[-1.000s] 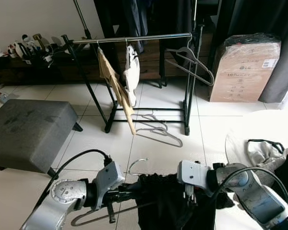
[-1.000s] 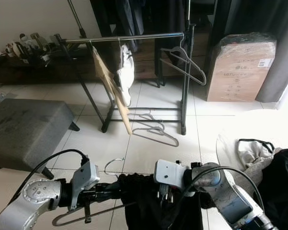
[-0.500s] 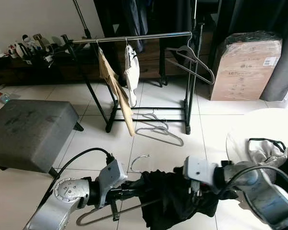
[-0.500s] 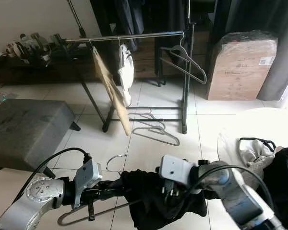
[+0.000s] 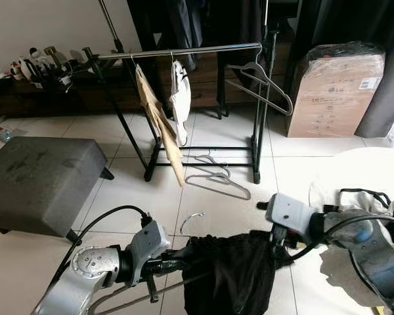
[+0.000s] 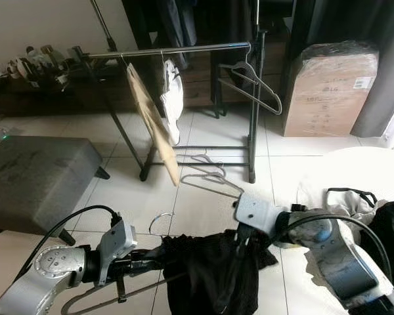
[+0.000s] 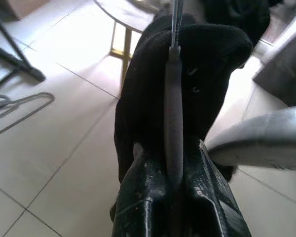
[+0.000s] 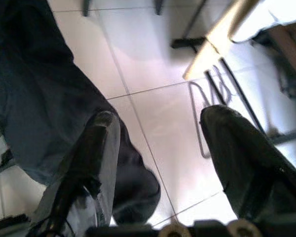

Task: Hang hanger

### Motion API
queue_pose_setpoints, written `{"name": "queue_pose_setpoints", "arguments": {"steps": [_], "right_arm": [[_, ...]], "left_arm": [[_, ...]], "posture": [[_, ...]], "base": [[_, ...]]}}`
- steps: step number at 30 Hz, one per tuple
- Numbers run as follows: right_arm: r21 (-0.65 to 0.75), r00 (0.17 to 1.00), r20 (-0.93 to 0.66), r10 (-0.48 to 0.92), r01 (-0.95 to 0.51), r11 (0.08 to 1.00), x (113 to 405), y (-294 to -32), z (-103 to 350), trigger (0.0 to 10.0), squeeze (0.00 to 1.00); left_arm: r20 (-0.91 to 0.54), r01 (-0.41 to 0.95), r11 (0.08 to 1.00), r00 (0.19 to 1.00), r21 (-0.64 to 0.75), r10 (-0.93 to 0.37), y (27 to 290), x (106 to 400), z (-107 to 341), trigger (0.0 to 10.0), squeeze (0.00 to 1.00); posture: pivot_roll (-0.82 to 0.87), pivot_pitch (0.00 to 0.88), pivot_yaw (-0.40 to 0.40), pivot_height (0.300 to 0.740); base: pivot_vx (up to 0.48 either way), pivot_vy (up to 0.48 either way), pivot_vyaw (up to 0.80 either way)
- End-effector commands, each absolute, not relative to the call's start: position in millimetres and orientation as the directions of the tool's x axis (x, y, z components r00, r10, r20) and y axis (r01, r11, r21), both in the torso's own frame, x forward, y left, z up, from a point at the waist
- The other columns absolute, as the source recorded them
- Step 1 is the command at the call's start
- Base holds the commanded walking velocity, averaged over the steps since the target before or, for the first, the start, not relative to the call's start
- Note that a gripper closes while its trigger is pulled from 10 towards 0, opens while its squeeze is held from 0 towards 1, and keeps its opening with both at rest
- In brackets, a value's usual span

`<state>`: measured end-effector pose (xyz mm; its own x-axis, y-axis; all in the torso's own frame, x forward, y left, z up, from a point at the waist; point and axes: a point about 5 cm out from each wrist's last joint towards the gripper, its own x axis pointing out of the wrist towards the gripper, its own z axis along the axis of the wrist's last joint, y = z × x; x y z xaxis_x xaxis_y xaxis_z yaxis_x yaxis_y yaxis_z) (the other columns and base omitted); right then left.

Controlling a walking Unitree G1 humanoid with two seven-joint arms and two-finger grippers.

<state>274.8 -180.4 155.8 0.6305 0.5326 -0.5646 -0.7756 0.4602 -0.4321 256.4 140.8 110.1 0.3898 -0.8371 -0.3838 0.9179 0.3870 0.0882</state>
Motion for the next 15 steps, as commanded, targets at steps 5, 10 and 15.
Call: {"name": "queue_pose_setpoints", "arguments": {"steps": [5,10,15], "right_arm": [[-0.411,0.721,-0.568,0.398,-0.667,0.622,256,-189,144,10.0,0.00],[-0.249,0.755,-0.523,0.394,-0.578,0.777,240,-180,138,10.0,0.00],[-0.084,0.706,-0.488,0.514,-0.623,0.777,226,-154,137,10.0,0.00]], "left_arm": [[-0.308,0.858,0.483,0.514,0.175,-0.801,144,273,123,0.0,0.00],[-0.266,0.821,0.546,0.571,0.170,-0.776,137,282,122,0.0,0.00],[-0.239,0.807,0.566,0.590,0.167,-0.771,128,287,123,0.0,0.00]], "posture": [[-0.19,0.168,0.130,0.740],[-0.20,0.178,0.129,0.740],[-0.19,0.188,0.128,0.740]], "base": [[0.000,0.000,0.00],[0.000,0.000,0.00],[0.000,0.000,0.00]]}}
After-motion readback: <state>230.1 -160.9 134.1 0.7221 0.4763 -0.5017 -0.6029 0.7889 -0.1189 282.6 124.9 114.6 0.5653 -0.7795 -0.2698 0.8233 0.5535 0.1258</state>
